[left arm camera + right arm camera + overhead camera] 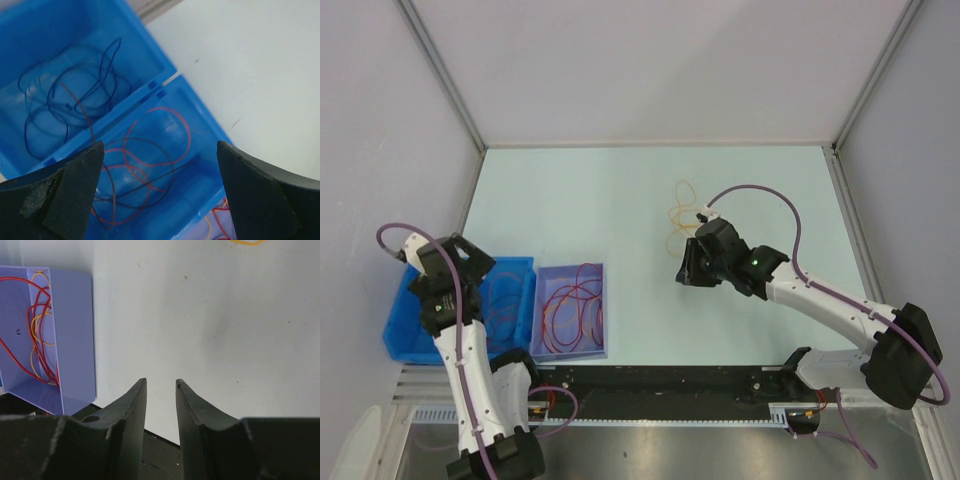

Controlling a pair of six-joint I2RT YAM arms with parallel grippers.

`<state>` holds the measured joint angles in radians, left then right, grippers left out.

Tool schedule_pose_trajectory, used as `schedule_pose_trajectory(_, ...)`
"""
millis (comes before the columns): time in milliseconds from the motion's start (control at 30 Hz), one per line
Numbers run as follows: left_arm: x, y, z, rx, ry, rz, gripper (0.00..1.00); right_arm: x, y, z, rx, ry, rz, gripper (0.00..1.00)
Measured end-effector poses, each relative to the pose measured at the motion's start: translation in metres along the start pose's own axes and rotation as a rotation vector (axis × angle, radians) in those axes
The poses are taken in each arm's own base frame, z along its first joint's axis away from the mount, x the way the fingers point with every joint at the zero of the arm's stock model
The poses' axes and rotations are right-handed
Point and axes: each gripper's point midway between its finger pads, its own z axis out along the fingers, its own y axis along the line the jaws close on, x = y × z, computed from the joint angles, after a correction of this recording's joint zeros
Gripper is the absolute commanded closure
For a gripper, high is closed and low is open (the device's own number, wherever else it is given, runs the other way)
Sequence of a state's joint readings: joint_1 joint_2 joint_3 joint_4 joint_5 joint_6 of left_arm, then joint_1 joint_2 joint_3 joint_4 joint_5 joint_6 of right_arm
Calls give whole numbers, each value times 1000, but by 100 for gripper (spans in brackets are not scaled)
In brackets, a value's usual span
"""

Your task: Untangle the cables

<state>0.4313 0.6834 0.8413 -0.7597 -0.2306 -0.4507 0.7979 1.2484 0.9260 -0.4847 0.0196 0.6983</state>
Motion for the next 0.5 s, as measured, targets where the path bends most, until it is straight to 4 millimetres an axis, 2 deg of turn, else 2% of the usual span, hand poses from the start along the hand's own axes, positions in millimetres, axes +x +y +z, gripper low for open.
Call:
schedule_pose_trajectory(100, 24, 12, 5, -53, 58, -30, 3, 2, -2, 0, 8, 8, -4, 66)
schedule_pose_trajectory(167, 32, 16, 7, -77, 80, -49, 2, 3, -3, -1, 12, 13, -6, 66)
schedule_pose_trajectory(500, 41, 27, 14, -166, 109, -114, 0, 4, -9, -5, 33, 10, -19, 66)
